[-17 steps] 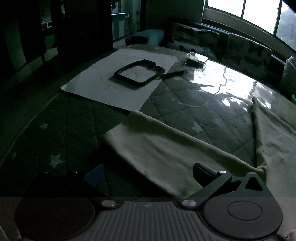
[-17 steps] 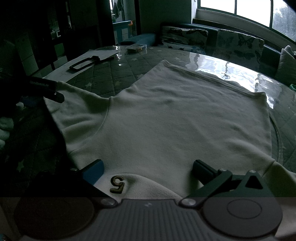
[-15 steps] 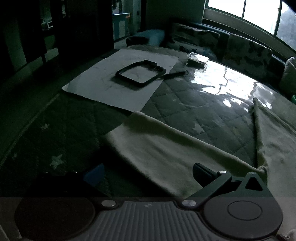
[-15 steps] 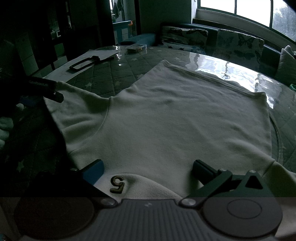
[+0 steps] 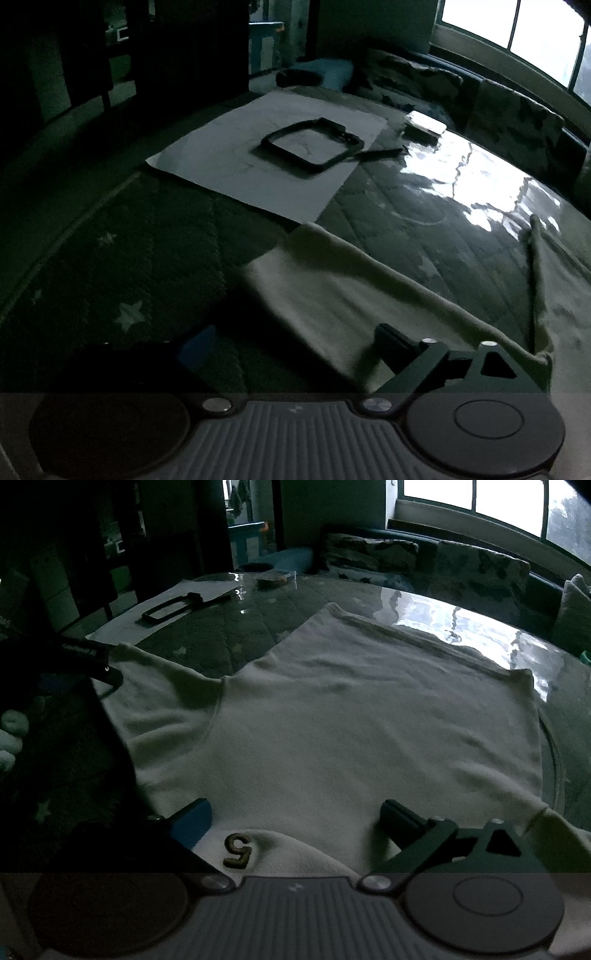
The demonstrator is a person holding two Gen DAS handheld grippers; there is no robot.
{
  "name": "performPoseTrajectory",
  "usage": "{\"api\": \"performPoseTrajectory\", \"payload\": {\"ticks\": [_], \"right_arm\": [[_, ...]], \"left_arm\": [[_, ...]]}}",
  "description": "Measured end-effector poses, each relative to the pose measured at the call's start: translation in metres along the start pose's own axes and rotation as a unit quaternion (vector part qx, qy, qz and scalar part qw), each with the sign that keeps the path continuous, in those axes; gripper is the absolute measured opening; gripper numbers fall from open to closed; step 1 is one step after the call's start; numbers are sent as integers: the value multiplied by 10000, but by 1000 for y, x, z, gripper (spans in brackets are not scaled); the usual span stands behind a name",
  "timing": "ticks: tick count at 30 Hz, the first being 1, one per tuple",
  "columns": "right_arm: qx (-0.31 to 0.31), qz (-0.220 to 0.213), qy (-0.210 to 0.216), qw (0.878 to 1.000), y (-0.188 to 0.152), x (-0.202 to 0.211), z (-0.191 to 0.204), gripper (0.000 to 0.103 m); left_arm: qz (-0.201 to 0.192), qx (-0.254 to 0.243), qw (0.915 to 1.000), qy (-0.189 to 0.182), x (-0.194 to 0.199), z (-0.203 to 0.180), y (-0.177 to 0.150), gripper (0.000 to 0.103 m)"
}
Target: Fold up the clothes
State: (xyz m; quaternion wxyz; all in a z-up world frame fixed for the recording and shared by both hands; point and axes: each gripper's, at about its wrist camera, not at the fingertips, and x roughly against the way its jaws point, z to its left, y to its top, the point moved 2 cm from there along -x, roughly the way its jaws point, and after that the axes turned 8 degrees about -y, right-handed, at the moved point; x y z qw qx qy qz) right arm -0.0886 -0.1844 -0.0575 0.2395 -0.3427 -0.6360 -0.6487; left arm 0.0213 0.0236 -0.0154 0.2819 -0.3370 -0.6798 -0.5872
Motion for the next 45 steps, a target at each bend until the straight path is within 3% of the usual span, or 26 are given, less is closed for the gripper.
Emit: {"api": "performPoseTrajectory", "payload": {"ticks": [2, 7, 8, 13, 18, 20, 21, 23, 25, 29, 37, 45], "right_arm": [[-12, -4, 19, 10000, 1, 0, 0, 96], [-32, -38, 53, 10000, 1, 1, 0, 92], [-41, -45, 59, 10000, 1, 1, 0, 92], [-52, -144, 91, 9998, 4, 6, 0, 91], [4, -300, 261, 9992, 18, 10, 5, 91], [114, -328, 419, 9985, 23, 9, 14, 90], [169, -341, 498, 9980, 26, 8, 18, 89], [279, -369, 656, 9968, 32, 7, 27, 87], [389, -396, 814, 9951, 37, 6, 36, 85], [420, -406, 1167, 9914, 49, 4, 48, 74], [200, -543, 1358, 9890, 76, 11, 43, 63], [-54, -464, 1770, 9831, 99, 6, 44, 60]], "left_arm": [[-71, 10, 10000, 13, 1, 2, 1, 78], [-220, 108, 9997, -41, 4, 8, 6, 44], [-234, 150, 9996, -86, 4, 9, 7, 33], [-242, 286, 9992, -160, 4, 12, 10, 35], [-263, 158, 9995, 39, 0, 0, 10, 51], [-289, 67, 9996, 40, -2, -5, 11, 46], [-292, 42, 9996, -7, -3, -6, 11, 31], [-269, 33, 9995, -153, -3, -8, 13, 13], [-319, -19, 9991, -276, -1, -9, 14, 8], [-624, -220, 9955, -672, 13, -17, 13, 7], [-996, -655, 9779, -1720, 35, -41, -3, 7], [-964, -976, 9681, -2097, 40, -62, -26, 7]]}}
